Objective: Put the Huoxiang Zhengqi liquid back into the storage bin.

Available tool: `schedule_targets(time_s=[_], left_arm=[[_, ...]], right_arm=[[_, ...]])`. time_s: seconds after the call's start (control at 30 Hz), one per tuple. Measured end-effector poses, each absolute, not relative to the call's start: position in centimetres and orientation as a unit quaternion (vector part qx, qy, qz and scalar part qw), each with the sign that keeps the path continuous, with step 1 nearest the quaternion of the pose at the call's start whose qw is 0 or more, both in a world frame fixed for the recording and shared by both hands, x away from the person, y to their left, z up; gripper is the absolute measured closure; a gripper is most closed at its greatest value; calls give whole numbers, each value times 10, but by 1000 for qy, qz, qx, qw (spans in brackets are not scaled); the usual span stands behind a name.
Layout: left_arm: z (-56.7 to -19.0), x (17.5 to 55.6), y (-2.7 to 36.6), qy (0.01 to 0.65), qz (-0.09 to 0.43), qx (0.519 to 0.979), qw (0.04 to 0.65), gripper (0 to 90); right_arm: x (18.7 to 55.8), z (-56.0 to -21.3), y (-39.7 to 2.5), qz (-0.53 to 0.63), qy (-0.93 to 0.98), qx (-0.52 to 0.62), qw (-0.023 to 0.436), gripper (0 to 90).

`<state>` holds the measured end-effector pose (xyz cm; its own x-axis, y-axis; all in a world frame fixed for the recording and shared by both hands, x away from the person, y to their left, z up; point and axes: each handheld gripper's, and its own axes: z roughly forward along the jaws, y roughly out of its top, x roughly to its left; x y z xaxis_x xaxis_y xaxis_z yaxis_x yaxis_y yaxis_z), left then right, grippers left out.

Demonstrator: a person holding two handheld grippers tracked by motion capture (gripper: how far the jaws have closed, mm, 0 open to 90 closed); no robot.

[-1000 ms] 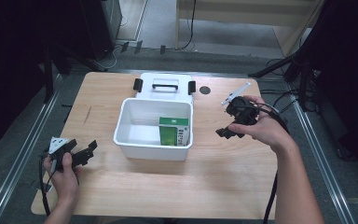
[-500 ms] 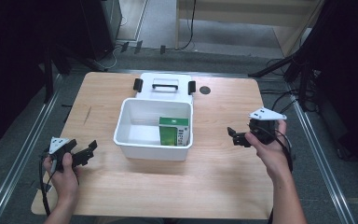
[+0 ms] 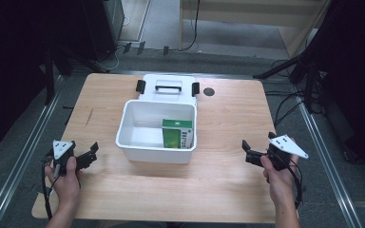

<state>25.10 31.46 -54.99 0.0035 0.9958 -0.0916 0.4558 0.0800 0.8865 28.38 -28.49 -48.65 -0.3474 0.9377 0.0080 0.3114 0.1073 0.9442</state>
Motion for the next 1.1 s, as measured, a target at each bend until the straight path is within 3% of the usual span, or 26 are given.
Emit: schedule_targets(time_s=[0.43,1.1], left_arm=[[-550,249,312,612,359,586,392,144],[-550,250,317,621,341,580,403,145]], right_arm=[[252,-535,-324,435,640,521,361,0],[208,-545,-340,416,636,534,370,0]])
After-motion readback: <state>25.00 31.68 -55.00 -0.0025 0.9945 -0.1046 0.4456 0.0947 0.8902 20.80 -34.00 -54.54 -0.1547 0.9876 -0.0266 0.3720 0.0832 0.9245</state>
